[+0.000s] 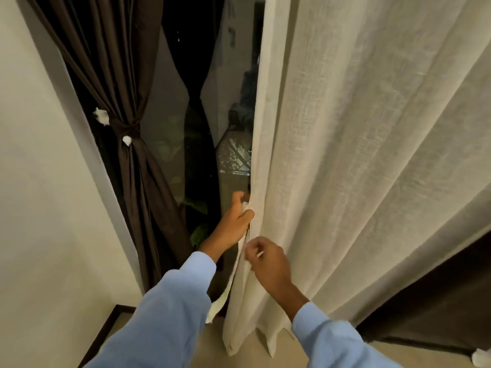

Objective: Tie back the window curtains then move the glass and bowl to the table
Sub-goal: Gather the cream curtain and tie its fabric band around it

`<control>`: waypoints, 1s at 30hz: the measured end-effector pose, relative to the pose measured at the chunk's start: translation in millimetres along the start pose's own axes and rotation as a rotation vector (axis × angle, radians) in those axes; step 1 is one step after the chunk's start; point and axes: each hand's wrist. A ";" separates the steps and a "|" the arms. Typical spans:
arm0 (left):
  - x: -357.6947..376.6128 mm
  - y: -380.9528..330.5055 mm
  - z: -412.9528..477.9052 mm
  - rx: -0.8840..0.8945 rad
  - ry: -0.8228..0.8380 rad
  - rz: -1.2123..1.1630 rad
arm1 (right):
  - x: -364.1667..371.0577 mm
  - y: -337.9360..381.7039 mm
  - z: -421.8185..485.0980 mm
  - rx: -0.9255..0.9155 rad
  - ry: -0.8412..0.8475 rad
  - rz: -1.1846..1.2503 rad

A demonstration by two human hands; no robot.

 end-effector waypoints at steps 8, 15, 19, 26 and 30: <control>12.6 1.0 -12.7 -0.031 -0.059 0.085 | -26.8 17.7 30.3 -0.110 -0.229 0.088; 21.8 7.7 -12.0 0.046 -0.273 0.097 | -30.1 18.6 40.2 -0.126 -0.269 0.043; 17.5 8.8 -11.0 0.034 -0.257 0.203 | -29.1 16.7 40.8 -0.142 -0.271 0.031; -2.2 14.4 -4.3 0.219 -0.770 0.467 | -19.2 23.0 43.8 -0.085 -0.296 0.021; 24.0 22.8 -26.1 0.434 -0.569 0.321 | -11.7 23.5 45.3 -0.040 -0.316 0.062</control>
Point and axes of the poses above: each hand's wrist, its own z-axis towards the middle knuckle, its own x-axis out of the palm, y = z × x
